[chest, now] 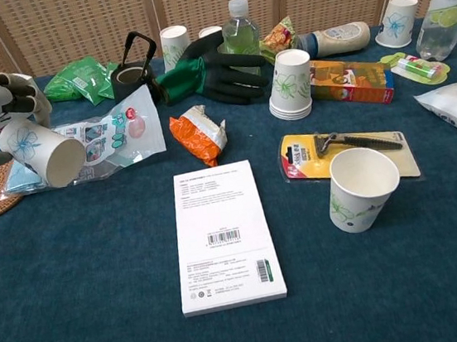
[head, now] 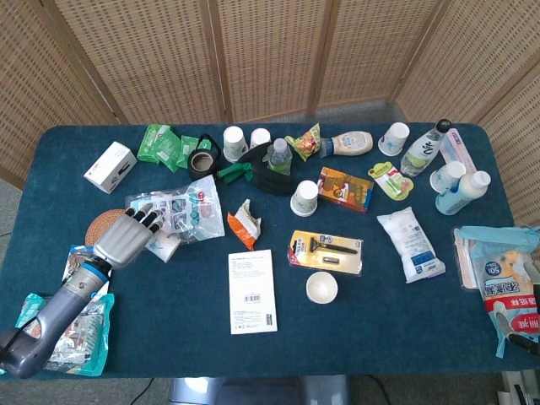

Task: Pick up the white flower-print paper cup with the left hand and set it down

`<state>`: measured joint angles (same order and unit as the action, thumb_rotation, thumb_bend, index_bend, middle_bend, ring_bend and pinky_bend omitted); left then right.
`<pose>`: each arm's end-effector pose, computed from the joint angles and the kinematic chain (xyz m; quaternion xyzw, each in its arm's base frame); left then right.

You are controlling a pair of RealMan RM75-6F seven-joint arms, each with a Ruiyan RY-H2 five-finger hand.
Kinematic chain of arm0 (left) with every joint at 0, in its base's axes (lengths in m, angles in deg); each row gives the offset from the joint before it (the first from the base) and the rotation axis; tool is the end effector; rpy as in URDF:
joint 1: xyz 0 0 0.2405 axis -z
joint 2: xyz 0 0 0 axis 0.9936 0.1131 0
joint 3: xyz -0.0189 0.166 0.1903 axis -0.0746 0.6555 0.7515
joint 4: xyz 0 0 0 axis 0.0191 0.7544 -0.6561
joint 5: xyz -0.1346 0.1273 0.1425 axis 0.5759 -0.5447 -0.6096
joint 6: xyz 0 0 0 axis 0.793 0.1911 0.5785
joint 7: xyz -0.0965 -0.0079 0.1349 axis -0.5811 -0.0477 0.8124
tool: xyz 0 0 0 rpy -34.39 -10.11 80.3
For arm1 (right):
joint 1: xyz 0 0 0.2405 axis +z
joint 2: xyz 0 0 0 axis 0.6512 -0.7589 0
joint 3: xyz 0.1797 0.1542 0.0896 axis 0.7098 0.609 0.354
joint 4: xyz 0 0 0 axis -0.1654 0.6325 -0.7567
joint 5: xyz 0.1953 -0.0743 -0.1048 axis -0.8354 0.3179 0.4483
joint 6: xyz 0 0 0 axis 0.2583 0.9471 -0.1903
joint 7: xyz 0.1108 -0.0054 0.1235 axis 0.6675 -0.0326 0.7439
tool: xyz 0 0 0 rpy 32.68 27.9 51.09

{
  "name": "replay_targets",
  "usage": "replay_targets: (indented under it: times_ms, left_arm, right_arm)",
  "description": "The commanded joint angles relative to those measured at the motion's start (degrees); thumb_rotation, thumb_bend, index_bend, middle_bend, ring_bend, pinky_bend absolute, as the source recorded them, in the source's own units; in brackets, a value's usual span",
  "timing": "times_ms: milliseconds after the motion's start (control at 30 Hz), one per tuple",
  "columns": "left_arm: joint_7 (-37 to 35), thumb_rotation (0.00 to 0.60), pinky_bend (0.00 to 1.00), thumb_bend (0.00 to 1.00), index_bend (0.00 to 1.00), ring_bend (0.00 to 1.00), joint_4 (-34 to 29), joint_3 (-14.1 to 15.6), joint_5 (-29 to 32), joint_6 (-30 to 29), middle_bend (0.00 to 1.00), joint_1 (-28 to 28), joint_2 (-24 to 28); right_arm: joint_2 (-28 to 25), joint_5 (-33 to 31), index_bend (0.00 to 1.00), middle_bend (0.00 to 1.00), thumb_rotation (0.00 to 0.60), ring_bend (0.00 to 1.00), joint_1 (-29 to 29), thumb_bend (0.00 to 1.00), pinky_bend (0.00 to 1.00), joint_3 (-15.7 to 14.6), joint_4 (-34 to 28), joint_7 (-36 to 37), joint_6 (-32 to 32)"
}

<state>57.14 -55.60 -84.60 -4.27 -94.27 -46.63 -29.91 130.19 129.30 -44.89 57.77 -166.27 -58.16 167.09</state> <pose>-0.2192 0.3422 0.0332 -0.8390 -0.1226 -0.2215 0.4816 -0.3560 -0.1539 0.1791 0.5332 -0.3948 0.3617 0.6549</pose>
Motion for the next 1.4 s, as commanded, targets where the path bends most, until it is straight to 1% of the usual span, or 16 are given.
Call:
replay_targets:
  times_ms: [33, 367, 533, 733, 900, 967, 1067, 1133, 1200, 1300, 1400]
  left_arm:
    - [8.16, 0.600, 0.35, 0.41, 0.39, 0.17, -0.22, 1.13, -4.15, -2.01, 0.22, 0.72, 1.13]
    - [22.00, 0.600, 0.33, 0.41, 0.41, 0.13, -0.43, 4.21, -11.40, -0.74, 0.20, 1.86, 1.57]
    - [27.26, 0.600, 0.32, 0.41, 0.40, 0.11, -0.72, 4.96, -12.59, 0.59, 0.19, 1.77, 1.01]
    - [32.51, 0.600, 0.32, 0.41, 0.39, 0.10, -1.17, 5.91, -12.61, 2.02, 0.18, 0.85, -0.08]
    - [35.10, 0.600, 0.32, 0.41, 0.37, 0.09, -1.53, 6.39, -13.38, 1.81, 0.17, 0.00, -0.65]
    - [35.73, 0.600, 0.31, 0.41, 0.30, 0.08, -2.02, 6.49, -13.39, 1.61, 0.14, -0.47, -0.64]
    - [36.73, 0.600, 0.29, 0.41, 0.11, 0.03, -3.17, 6.33, -13.36, 0.71, 0.07, -1.25, -0.21]
    - [37.18, 0.600, 0.27, 0.41, 0.02, 0.00, -4.20, 6.10, -13.21, -0.04, 0.03, -1.82, 0.25]
    - [37.53, 0.600, 0.26, 0.41, 0.00, 0.00, -5.31, 5.90, -13.07, -0.88, 0.00, -2.45, 0.79]
    - [37.72, 0.600, 0.24, 0.41, 0.00, 0.00, -6.75, 5.71, -12.54, -1.75, 0.00, -3.33, 1.50]
    - [35.89, 0.600, 0.23, 0.41, 0.00, 0.00, -8.54, 4.86, -11.08, -3.62, 0.00, -4.63, 2.38]
  right_arm:
    - [0.10, 0.03, 0.00, 0.00, 0.508, 0.00, 0.02, 0.33, 0.00, 0.00, 0.26, 0.22, -0.07]
    - [0.29, -0.06, 0.00, 0.00, 0.509, 0.00, 0.14, 0.33, 0.00, 0.10, 1.10, 1.13, -0.40]
    - [0.40, -0.07, 0.00, 0.00, 0.511, 0.00, 0.23, 0.33, 0.00, 0.12, 1.44, 1.51, -0.59]
    - [0.41, -0.16, 0.00, 0.00, 0.511, 0.00, 0.21, 0.33, 0.00, 0.14, 1.80, 1.91, -0.69]
    - [0.39, -0.04, 0.00, 0.00, 0.510, 0.00, 0.24, 0.34, 0.00, 0.12, 1.89, 2.13, -0.73]
    - [0.39, -0.02, 0.00, 0.00, 0.511, 0.00, 0.21, 0.33, 0.00, 0.11, 1.94, 2.20, -0.69]
    - [0.31, 0.10, 0.00, 0.00, 0.511, 0.00, 0.12, 0.33, 0.00, 0.08, 1.95, 2.29, -0.51]
    - [0.26, 0.21, 0.00, 0.00, 0.512, 0.00, 0.07, 0.33, 0.00, 0.03, 1.88, 2.23, -0.42]
    - [0.26, 0.39, 0.00, 0.00, 0.510, 0.00, 0.08, 0.34, 0.00, 0.00, 1.83, 2.20, -0.32]
    - [0.27, 0.54, 0.00, 0.00, 0.511, 0.00, 0.11, 0.35, 0.00, 0.01, 1.76, 2.04, -0.23]
    - [0.24, 0.75, 0.00, 0.00, 0.511, 0.00, 0.14, 0.35, 0.00, 0.03, 1.63, 1.95, -0.08]
